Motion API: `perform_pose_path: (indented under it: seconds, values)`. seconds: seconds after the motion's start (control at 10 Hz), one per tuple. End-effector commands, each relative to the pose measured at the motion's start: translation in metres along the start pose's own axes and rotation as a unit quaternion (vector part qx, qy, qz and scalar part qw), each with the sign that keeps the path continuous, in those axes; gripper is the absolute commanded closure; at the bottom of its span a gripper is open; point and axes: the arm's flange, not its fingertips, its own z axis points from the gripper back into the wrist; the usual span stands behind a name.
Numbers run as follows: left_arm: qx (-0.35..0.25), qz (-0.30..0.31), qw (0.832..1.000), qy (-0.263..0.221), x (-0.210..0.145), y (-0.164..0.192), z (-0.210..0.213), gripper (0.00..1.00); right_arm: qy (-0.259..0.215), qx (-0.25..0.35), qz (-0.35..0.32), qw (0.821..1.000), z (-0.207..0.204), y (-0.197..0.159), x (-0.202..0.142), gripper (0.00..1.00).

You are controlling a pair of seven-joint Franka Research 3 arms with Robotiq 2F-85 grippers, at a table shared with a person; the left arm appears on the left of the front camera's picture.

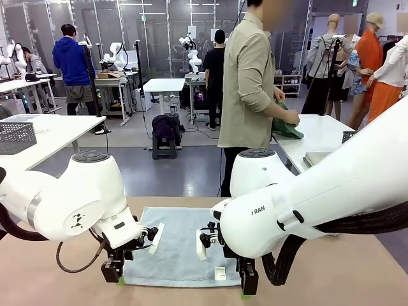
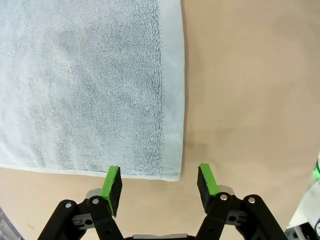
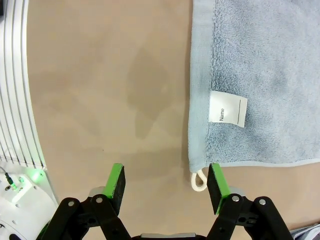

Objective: Fold the towels and place them in the basket.
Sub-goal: When a person lays out a Towel with hook on the table, fold it in half twice.

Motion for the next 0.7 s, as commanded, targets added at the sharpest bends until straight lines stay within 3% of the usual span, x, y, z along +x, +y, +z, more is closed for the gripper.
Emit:
perform_pose_path:
  seconds: [0.0, 0.6]
  values:
    - [0.0, 0.0, 1.0, 0.0, 0.0, 0.0, 0.0, 0.22, 0.0, 0.0, 0.001, 1.0, 0.0, 0.001, 0.001, 0.17]
    - [-0.002, 0.02, 1.0, 0.011, -0.006, -0.008, -0.01, 0.22, 0.028, -0.024, -0.018, 0.999, -0.011, -0.004, 0.0, 0.17]
